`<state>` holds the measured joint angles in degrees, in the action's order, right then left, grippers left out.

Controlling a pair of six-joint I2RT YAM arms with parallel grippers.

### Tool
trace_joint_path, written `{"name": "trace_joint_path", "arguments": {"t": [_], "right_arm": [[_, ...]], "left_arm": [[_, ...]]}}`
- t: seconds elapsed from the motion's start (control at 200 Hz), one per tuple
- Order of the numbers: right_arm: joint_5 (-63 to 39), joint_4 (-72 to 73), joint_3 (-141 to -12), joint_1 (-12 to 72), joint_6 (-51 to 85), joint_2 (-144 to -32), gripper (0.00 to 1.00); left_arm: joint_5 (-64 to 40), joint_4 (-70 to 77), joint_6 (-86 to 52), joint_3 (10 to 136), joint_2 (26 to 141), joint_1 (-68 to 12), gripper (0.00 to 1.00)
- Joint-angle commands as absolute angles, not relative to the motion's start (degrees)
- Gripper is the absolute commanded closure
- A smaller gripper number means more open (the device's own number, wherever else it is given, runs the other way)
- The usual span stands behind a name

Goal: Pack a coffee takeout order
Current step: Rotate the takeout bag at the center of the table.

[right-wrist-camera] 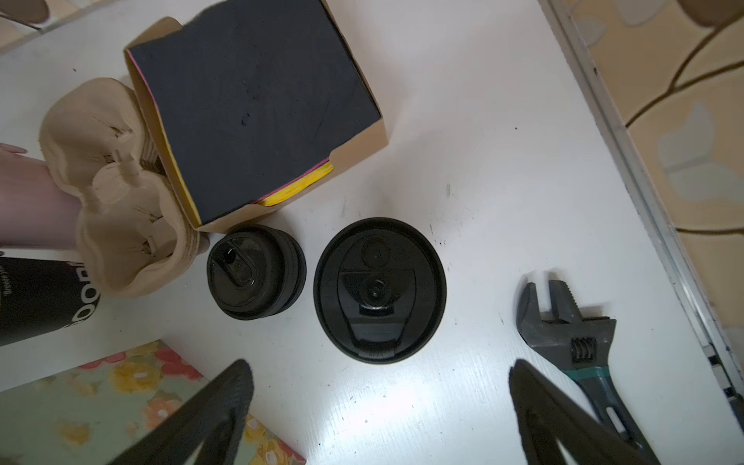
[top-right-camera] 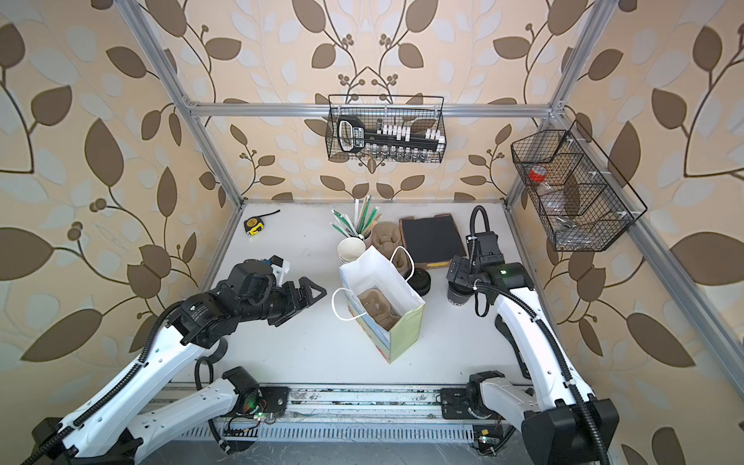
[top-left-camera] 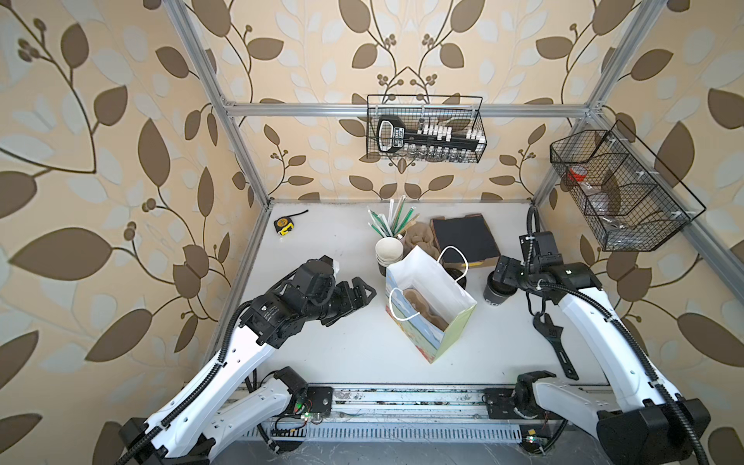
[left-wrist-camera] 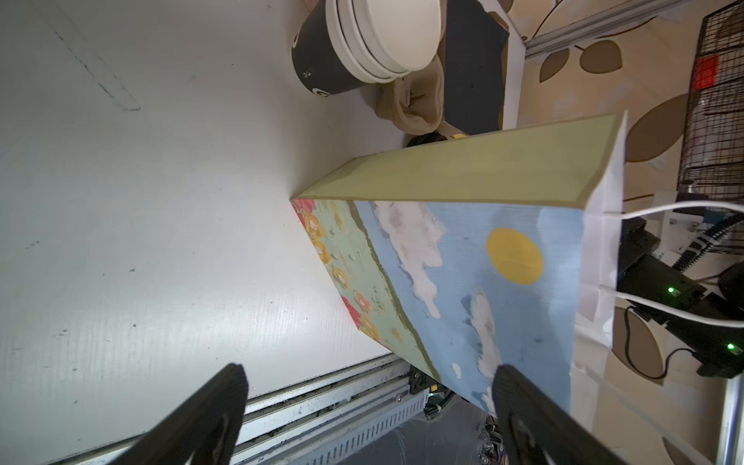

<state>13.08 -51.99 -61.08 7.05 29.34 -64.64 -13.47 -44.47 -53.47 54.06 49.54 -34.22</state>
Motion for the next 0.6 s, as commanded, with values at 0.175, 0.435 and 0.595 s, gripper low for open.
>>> {"name": "trace_joint_path", "arguments": {"t": [0.175, 0.435, 0.595], "right_arm": [[13.1, -45.8, -57.7, 6.8, 30.5, -69.5, 0.03], [12.0, -42.9, -56.1, 6.8, 29.9, -69.2, 0.05], [12.8, -42.8, -55.7, 6.5, 29.7, -68.2, 0.05]], "left_arm": [[-16.2, -32.5, -57.6, 46.4, 54.2, -36.5, 0.03], [-16.0, -25.4, -59.2, 45.7, 62.2, -38.5, 0.03], [-14.8, -23.4, -58.6, 46.0, 66.8, -38.5, 0.02]]}}
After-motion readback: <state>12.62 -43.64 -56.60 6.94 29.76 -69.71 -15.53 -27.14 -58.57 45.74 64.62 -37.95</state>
